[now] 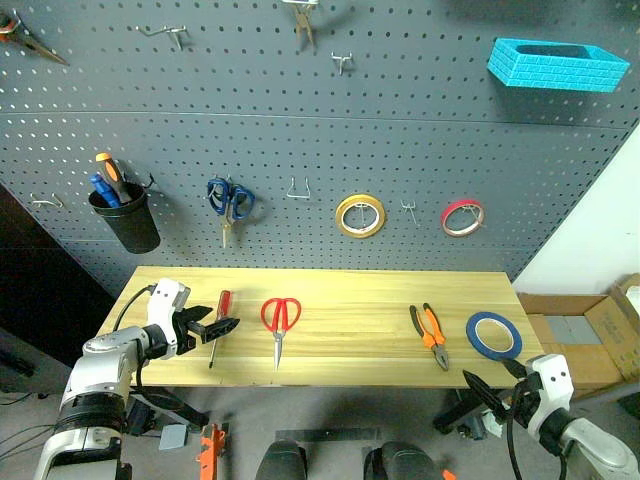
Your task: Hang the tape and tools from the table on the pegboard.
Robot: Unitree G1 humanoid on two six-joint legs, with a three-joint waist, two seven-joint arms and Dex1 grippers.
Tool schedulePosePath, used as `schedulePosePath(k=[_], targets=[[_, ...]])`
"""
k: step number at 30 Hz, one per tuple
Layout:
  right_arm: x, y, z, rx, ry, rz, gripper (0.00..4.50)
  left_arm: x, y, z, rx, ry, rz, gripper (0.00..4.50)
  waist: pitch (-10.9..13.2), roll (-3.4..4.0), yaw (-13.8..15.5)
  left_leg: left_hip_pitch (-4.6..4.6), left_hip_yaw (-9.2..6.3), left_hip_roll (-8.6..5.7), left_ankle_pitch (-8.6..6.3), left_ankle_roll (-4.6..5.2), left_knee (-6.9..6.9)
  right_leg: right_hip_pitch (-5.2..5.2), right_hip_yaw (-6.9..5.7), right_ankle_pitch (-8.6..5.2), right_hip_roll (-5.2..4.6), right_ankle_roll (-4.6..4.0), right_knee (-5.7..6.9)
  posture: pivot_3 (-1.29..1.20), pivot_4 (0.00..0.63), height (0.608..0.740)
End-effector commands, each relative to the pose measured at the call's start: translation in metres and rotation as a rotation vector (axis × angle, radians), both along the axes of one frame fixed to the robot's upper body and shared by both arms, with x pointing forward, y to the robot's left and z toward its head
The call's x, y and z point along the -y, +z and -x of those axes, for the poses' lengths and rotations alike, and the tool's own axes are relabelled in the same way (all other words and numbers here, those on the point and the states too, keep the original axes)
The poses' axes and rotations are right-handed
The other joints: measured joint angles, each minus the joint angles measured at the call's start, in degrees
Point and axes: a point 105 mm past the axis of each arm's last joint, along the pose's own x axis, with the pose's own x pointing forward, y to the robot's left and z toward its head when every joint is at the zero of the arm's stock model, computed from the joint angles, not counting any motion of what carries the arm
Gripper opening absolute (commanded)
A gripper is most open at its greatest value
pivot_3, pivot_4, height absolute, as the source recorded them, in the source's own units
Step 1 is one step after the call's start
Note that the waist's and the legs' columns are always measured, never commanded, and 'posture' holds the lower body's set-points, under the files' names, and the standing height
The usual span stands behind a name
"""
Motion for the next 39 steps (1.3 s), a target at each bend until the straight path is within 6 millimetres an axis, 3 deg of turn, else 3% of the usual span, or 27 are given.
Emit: schedulePosePath(k=[1, 29, 35, 39], targets=[[0.0, 0.012, -0.006, 0.045, 0.018, 0.011, 4.5, -0.005, 0.023, -0.011, 0.109, 0.011, -0.029, 4.44, 0.03, 0.03, 0.0, 0.0, 0.0, 0.0, 0.0, 0.0, 0.0, 0.0, 0.0, 0.0, 0.0, 0.0, 0.0, 0.05, 0.084, 0.74], [0.003, 0.011, -0.003, 0.031, 0.02, 0.016, 4.5, -0.007, 0.024, -0.009, 0.091, 0.046, 0.011, 4.44, 1.28, 0.08, 0.03, -0.01, -0.02, 0.0, -0.02, 0.0, -0.03, -0.02, 0.01, -0.03, -0.01, -0.02, -0.03, 0.06, 0.11, 0.74], [0.001, 0.035, -0.02, 0.087, -0.002, 0.029, 4.5, 0.032, 0.041, -0.016, 0.144, -0.064, 0.068, 4.44, 2.22, 0.08, 0.1, -0.04, -0.02, -0.01, -0.02, 0.01, -0.04, -0.04, 0.07, -0.04, -0.06, -0.02, -0.03, 0.05, 0.136, 0.74], [0.002, 0.047, -0.044, 0.074, 0.022, 0.127, 4.5, 0.092, 0.049, -0.016, 0.173, -0.233, 0.117, 4.44, 2.92, 0.03, 0.1, -0.03, 0.05, -0.07, -0.03, 0.04, -0.02, -0.04, 0.23, -0.02, -0.09, 0.02, -0.02, 0.04, 0.161, 0.74]])
